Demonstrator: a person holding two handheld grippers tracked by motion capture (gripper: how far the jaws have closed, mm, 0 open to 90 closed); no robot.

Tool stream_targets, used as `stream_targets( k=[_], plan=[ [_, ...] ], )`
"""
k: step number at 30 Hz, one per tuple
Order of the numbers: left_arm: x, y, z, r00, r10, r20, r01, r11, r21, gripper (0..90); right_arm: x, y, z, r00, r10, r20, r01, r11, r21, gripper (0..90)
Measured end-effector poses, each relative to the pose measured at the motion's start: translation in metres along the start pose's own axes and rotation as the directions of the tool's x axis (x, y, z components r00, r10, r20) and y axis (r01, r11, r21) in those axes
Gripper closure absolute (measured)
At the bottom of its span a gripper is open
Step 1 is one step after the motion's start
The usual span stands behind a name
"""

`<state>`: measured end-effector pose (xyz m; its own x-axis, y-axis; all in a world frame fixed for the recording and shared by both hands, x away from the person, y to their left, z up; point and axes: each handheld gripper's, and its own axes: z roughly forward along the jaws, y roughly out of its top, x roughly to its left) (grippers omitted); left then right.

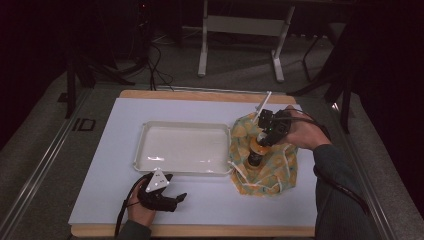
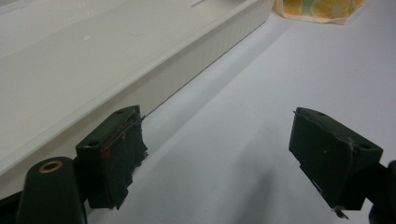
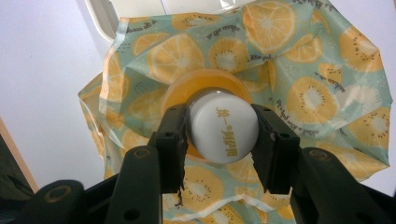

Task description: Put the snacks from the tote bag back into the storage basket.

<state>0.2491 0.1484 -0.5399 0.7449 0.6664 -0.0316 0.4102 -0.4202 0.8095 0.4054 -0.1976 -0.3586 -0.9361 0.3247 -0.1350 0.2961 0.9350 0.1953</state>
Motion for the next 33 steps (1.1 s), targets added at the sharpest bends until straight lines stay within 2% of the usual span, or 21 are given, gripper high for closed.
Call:
stream_targets(
  k=[13,33],
  plan=[
    [0.0,0.0,0.0,1.0,-0.001,0.002,0.001,1.0,0.0,18.2,0.0,-0.008,-0.005,1.0,0.009,0.0,-0.009,1.0,0.0,58.6],
    [0.0,0.0,0.0,1.0,0.0,0.003,0.0,1.0,0.001,18.2,0.004,-0.006,-0.025,0.9994,-0.026,0.024,0.025,1.0,0.007,58.7]
  ],
)
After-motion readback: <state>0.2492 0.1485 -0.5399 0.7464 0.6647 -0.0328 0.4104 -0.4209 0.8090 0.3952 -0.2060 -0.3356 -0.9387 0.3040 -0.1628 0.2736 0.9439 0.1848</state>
